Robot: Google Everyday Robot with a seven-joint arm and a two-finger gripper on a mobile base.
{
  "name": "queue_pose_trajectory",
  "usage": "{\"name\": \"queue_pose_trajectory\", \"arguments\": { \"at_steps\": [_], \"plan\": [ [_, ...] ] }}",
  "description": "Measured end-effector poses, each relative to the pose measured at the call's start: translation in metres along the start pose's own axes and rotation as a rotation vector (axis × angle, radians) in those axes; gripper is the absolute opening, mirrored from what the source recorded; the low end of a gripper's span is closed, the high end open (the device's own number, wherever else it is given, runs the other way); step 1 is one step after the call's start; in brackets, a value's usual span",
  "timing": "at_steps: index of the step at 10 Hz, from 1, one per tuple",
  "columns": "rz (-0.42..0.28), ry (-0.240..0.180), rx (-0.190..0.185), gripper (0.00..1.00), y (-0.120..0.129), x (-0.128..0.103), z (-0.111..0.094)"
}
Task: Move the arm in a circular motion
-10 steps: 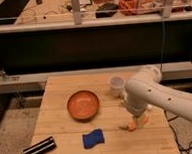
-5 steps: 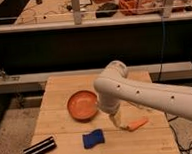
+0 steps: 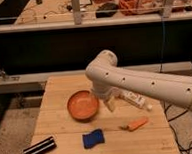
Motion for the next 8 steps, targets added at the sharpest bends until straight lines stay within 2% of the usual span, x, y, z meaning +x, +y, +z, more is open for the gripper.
{"name": "queue_pose_trajectory", "arguments": {
  "at_steps": [2,4,6,8],
  "plan": [
    [0.013,0.007,0.046,0.80,-0.026,0.033,0.009],
    [0.071,0.006,0.094,0.80,-0.036,0.071,0.018],
    [0.146,0.010,0.114,0.80,-0.022,0.103,0.024],
    [0.242,0.014,0.134,0.80,0.008,0.141,0.028]
  ]
}}
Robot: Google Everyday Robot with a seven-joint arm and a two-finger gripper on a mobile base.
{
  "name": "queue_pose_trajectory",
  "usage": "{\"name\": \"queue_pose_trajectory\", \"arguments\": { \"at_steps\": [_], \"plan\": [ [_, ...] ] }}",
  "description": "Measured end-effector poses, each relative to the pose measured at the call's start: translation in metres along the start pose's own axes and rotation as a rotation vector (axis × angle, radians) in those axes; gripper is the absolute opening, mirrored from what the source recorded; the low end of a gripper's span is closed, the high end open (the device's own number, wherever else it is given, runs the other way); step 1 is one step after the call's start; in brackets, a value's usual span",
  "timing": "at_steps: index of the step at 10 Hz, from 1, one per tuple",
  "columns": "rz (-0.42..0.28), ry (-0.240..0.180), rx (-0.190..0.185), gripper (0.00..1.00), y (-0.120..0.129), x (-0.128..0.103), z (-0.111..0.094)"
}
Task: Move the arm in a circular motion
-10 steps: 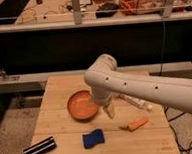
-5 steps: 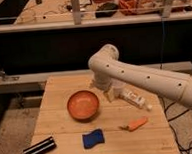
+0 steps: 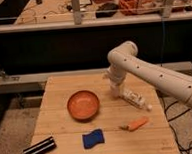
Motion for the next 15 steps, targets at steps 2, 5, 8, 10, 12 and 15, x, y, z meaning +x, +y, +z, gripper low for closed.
{"name": "queue_pose_trajectory", "arguments": {
  "at_steps": [2,5,8,10,12,15],
  "plan": [
    [0.093,0.009,-0.004,0.80,0.024,0.035,-0.001],
    [0.169,0.022,-0.035,0.80,0.058,0.051,-0.005],
    [0.189,0.028,-0.059,0.80,0.110,0.020,-0.022],
    [0.183,0.019,-0.079,0.80,0.146,-0.012,-0.034],
    [0.164,0.006,-0.094,0.80,0.168,-0.042,-0.042],
    [0.066,-0.025,-0.103,0.80,0.157,-0.098,-0.047]
  ]
}}
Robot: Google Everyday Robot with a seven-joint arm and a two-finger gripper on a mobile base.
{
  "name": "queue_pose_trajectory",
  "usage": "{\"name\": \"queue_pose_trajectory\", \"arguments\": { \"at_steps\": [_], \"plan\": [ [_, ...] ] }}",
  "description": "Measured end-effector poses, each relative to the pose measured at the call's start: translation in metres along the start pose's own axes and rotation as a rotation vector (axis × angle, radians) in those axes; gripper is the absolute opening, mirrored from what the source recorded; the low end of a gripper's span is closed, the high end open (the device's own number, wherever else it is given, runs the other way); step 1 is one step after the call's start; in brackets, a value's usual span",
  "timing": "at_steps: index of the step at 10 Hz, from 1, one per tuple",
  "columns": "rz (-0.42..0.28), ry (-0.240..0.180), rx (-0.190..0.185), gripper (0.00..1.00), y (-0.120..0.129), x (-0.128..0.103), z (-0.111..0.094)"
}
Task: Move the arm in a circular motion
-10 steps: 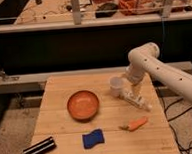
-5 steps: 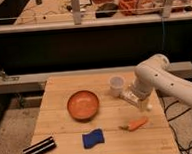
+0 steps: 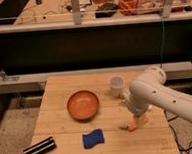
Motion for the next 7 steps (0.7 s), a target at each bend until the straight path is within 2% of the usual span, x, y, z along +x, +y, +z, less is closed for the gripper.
{"name": "queue_pose_trajectory", "arguments": {
  "at_steps": [2,5,7],
  "plan": [
    [-0.116,-0.033,-0.005,0.80,-0.032,-0.048,-0.001],
    [-0.291,-0.091,0.012,0.80,-0.080,-0.099,-0.007],
    [-0.357,-0.111,0.042,0.80,-0.113,-0.106,-0.009]
  ]
}}
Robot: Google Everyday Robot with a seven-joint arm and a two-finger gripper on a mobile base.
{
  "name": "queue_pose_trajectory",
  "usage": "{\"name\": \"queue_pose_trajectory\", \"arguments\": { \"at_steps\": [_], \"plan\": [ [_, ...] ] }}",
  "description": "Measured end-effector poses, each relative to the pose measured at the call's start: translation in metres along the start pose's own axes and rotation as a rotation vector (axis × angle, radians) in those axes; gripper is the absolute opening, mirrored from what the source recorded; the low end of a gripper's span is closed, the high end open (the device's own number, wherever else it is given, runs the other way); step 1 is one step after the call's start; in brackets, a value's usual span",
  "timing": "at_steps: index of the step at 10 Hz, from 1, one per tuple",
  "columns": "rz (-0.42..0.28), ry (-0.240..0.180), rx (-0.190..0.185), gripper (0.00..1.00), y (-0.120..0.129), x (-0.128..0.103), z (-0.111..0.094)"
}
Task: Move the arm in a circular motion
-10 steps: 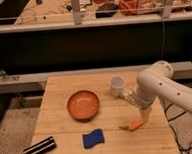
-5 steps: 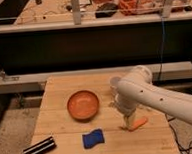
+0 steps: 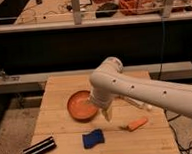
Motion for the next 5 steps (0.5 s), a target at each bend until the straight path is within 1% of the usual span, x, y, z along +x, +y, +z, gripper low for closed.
{"name": "queue_pose_trajectory", "arguments": {
  "at_steps": [3,5],
  "plan": [
    [-0.016,0.047,0.058,0.80,-0.035,0.044,-0.006],
    [-0.004,0.088,0.086,0.80,-0.058,0.085,-0.007]
  ]
}}
